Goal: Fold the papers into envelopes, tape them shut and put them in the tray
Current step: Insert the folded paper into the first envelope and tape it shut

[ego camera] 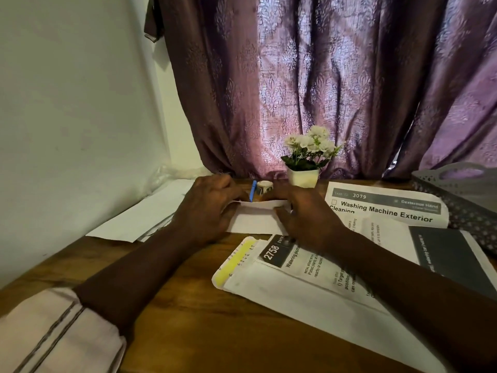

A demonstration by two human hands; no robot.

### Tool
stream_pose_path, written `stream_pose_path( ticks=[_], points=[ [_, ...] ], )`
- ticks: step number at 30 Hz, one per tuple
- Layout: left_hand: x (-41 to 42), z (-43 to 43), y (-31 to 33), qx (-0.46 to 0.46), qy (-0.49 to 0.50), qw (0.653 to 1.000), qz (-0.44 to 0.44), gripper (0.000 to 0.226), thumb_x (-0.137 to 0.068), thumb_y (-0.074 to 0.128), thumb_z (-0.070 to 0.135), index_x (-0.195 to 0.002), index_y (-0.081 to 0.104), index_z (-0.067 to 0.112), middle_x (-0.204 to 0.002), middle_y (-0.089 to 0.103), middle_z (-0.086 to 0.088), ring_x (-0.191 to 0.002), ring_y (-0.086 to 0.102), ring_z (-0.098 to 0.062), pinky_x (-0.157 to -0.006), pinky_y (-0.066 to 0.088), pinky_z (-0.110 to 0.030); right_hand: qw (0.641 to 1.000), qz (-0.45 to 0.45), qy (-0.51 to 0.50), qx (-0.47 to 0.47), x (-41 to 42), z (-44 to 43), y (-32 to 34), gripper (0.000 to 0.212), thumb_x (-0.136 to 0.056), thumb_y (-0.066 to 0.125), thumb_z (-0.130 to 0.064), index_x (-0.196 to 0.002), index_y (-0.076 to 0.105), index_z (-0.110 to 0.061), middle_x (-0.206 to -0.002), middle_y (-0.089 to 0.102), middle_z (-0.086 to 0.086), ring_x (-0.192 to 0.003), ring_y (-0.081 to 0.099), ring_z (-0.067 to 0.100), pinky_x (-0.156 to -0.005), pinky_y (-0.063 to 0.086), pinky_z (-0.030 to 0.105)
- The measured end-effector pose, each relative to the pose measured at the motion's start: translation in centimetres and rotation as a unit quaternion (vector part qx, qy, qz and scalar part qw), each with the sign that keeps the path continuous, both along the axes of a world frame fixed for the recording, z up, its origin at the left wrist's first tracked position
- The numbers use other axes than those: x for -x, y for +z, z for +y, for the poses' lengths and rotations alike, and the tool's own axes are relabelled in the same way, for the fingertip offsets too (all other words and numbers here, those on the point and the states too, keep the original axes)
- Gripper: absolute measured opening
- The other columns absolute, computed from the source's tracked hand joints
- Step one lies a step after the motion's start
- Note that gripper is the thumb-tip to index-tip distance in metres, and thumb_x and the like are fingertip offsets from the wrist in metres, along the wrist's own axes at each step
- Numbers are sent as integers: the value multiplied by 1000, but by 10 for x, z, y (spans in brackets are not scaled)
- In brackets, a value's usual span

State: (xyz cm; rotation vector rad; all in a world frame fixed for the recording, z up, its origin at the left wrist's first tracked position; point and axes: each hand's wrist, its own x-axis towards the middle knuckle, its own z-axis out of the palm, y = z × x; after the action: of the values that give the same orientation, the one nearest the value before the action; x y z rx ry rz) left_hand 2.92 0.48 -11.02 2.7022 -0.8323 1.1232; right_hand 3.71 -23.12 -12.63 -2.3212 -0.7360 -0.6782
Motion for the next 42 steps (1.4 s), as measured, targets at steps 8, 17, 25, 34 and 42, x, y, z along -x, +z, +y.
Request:
stream_pose_path(
  ticks=[8, 17, 25, 34, 42],
  points=[
    [2, 0, -5, -8, -15, 976, 215, 29, -95, 64, 33, -124, 70, 31, -127, 70, 9, -116, 62, -15, -99, 52, -39, 973, 164, 66, 148, 10, 11, -3, 44, -105, 42, -55, -129, 66, -27, -123, 72, 1, -112, 66, 16, -98, 54, 44],
    [4, -5, -21, -43, 113, 911, 395, 74, -98, 21, 70, -162, 12, 33, -171, 7, 7, -157, 11, -16, -127, 16, -42, 922, 202, -22, 330, 16, 27, -7, 91, -98, 15, -75, -165, 3, -16, -174, 0, 6, -161, -2, 26, -129, 6, 44],
    [-3, 52, 1, 58, 342, 921, 176, 70, -93, 52, 65, -147, 49, 20, -150, 54, -6, -135, 51, -29, -112, 42, -44, 927, 180, -30, 327, 20, 30, -4, 94, -96, 18, -78, -164, 15, -13, -173, 13, 9, -159, 13, 31, -128, 16, 48],
    [-11, 84, -2, 66, 418, 900, 102, 36, -83, 65, 53, -87, 77, 20, -83, 74, -2, -81, 70, -27, -76, 59, -35, 936, 169, -27, 309, 24, 28, -2, 93, -95, 18, -79, -157, 34, -12, -166, 31, 11, -151, 31, 32, -122, 29, 52],
    [-5, 68, 1, 64, 415, 906, 49, 17, -85, 64, 32, -96, 75, 25, -88, 74, -3, -83, 70, -29, -74, 54, -33, 942, 175, -15, 287, 21, 27, -1, 88, -96, 20, -77, -156, 37, -15, -166, 33, 8, -150, 33, 31, -121, 32, 49]
  ],
)
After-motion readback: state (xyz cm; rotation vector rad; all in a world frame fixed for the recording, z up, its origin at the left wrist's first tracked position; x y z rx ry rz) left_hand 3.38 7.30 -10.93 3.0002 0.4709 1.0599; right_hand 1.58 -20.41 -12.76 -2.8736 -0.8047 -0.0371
